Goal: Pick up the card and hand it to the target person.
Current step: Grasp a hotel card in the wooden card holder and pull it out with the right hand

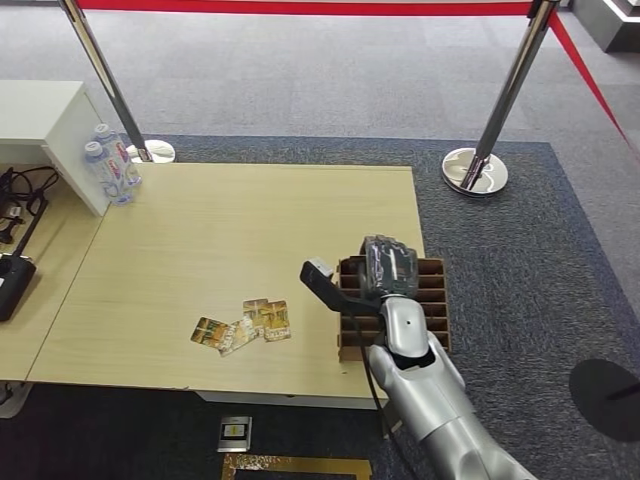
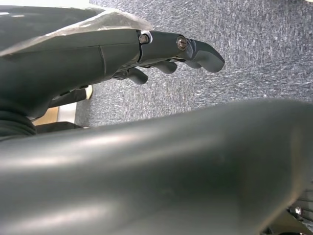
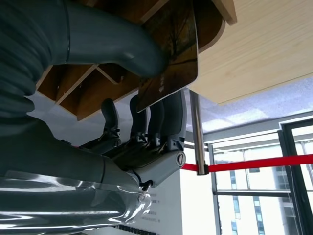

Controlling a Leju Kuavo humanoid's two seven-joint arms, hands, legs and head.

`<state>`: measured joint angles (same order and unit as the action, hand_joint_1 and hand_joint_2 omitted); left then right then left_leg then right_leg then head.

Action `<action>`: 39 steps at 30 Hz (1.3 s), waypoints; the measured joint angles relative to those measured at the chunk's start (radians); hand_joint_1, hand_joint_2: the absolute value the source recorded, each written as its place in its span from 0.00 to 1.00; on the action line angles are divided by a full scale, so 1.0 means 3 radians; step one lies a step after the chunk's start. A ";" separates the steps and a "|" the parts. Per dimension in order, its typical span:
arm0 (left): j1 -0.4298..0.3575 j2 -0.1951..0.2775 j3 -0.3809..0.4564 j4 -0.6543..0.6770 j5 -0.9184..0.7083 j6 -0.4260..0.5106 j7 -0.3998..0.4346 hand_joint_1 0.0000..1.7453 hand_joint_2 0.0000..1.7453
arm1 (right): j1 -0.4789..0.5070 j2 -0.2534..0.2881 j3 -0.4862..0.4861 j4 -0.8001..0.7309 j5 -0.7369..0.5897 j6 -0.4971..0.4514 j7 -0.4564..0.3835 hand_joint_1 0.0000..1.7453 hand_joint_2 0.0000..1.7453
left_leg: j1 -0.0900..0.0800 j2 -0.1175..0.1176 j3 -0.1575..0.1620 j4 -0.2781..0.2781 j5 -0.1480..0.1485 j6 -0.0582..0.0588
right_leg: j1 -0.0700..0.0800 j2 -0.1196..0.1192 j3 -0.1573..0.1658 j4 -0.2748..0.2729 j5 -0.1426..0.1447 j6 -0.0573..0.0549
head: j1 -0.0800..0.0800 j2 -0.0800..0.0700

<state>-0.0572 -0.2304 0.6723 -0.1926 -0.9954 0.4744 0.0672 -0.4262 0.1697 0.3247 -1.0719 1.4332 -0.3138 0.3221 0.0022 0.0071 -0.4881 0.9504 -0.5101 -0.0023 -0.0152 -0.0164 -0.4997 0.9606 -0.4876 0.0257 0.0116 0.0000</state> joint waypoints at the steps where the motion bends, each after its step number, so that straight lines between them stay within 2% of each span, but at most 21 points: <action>1: 0.0000 0.0000 0.0000 0.0000 0.0002 0.0000 0.0000 0.00 0.00 | 0.0002 0.0003 0.0001 -0.0004 0.0000 -0.0002 -0.0003 0.67 1.00 | 0.0000 0.0000 0.0000 0.0000 0.0000 0.0000 | 0.0000 0.0000 0.0000 0.0000 0.0000 0.0000 | 0.0000 0.0000; 15: 0.0005 -0.0001 0.0008 0.0001 0.0032 0.0001 -0.0047 0.00 0.00 | 0.0030 0.0018 0.0013 -0.0115 -0.0043 -0.0003 -0.0065 0.75 1.00 | 0.0000 0.0000 -0.0002 0.0000 0.0000 0.0000 | 0.0000 0.0000 -0.0002 0.0000 0.0000 0.0000 | -0.0001 0.0000; 26: 0.0006 -0.0001 0.0048 0.0001 0.0069 0.0006 -0.0067 0.00 0.00 | 0.0033 0.0017 0.0042 -0.0142 -0.0076 -0.0035 -0.0125 0.75 1.00 | 0.0000 0.0000 -0.0003 0.0000 0.0000 0.0000 | 0.0000 0.0000 -0.0002 0.0000 0.0000 0.0000 | 0.0000 0.0000; 36: 0.0008 -0.0004 0.0086 0.0007 0.0110 0.0020 -0.0070 0.00 0.00 | 0.0083 0.0014 0.0188 -0.0473 -0.0128 -0.0077 -0.0220 0.80 1.00 | 0.0000 0.0000 -0.0004 0.0000 0.0000 0.0000 | 0.0000 0.0000 -0.0004 0.0000 0.0000 0.0000 | -0.0001 0.0000; 39: 0.0008 -0.0004 0.0089 0.0015 0.0116 0.0023 -0.0070 0.00 0.00 | 0.0104 0.0011 0.0252 -0.0607 -0.0173 -0.0091 -0.0253 0.79 1.00 | 0.0000 0.0000 -0.0004 0.0000 0.0000 0.0000 | 0.0000 0.0000 -0.0004 0.0000 0.0000 0.0000 | 0.0000 0.0000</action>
<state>-0.0547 -0.2316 0.6991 -0.1881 -0.9606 0.4811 0.0462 -0.3949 0.1729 0.4004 -1.2538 1.3812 -0.3411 0.2462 0.0022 0.0071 -0.4892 0.9503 -0.5101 -0.0023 -0.0151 -0.0164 -0.5007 0.9606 -0.4877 0.0257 0.0114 0.0000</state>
